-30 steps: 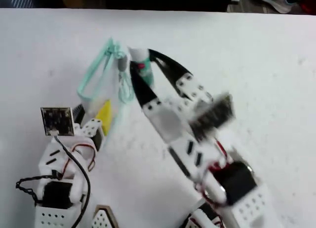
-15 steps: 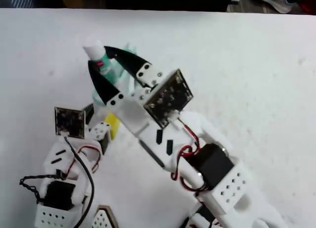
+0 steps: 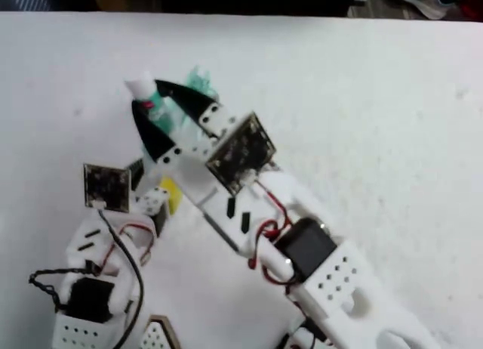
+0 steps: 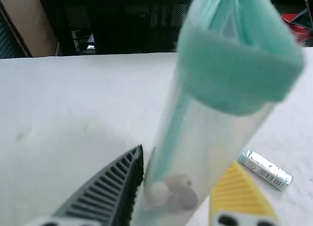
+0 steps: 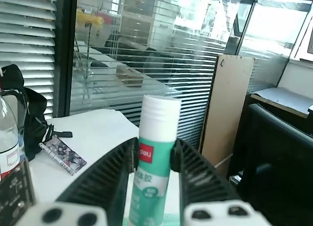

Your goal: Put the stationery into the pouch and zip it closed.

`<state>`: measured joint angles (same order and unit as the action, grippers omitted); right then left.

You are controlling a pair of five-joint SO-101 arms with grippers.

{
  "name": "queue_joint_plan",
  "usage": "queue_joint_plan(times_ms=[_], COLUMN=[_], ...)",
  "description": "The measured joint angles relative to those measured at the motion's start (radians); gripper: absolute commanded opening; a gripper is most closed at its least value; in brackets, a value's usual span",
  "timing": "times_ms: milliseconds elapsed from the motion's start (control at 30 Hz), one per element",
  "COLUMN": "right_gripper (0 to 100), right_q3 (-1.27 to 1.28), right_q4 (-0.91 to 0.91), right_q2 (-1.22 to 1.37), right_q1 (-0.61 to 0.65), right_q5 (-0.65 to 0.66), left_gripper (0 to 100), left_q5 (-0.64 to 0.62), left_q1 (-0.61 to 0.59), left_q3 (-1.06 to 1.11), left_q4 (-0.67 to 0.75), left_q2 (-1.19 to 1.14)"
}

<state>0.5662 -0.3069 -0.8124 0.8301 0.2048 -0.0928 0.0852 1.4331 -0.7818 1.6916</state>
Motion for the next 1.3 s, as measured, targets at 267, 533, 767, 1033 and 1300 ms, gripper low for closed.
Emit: queue_joint_plan(times_ms=[267,533,767,1033,1300], right_gripper=[1.6,1.6,1.6,6.1,23.4], right_q3=[0.034,0.037,0.095,0.129,0.127], right_q4=[0.109,0.133,0.146,0.146,-0.043], right_q2=[0.124,0.149,0.146,0.147,0.064], right_q1=[-0.069,-0.087,-0.083,-0.078,-0.074], right_q5=[0.000,0.000,0.000,0.000,-0.043], left_gripper=[22,22,22,22,22], left_q5=[0.000,0.000,0.000,-0.002,-0.014], left_q1=[0.000,0.000,0.000,-0.034,-0.038], left_q3=[0.000,0.000,0.000,0.000,0.000], left_q4=[0.000,0.000,0.000,-0.002,-0.002], left_q2=[0.000,0.000,0.000,0.000,0.000])
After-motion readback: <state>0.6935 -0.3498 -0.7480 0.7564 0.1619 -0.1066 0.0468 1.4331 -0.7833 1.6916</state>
